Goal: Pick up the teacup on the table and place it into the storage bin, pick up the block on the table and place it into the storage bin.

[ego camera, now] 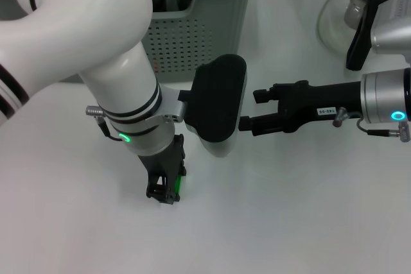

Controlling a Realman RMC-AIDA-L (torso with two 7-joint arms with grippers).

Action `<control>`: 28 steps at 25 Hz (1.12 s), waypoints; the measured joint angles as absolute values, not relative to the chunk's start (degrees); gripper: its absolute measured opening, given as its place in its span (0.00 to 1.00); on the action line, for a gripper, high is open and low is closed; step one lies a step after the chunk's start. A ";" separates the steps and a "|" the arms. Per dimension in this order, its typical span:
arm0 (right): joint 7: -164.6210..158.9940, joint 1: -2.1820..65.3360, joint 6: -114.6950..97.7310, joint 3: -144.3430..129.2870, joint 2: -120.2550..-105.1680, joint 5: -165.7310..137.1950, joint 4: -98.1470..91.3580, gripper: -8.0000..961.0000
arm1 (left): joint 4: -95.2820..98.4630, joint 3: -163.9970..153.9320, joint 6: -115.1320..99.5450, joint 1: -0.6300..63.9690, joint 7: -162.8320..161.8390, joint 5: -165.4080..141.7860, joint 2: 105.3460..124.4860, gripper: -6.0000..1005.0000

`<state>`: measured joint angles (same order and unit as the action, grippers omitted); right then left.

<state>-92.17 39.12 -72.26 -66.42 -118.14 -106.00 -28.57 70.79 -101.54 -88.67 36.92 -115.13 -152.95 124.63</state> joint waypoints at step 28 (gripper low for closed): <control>-91.01 38.70 -72.80 -66.41 -118.05 -106.25 -28.65 0.95 | 78.62 -41.04 -91.20 43.94 -127.22 -133.20 112.88 0.42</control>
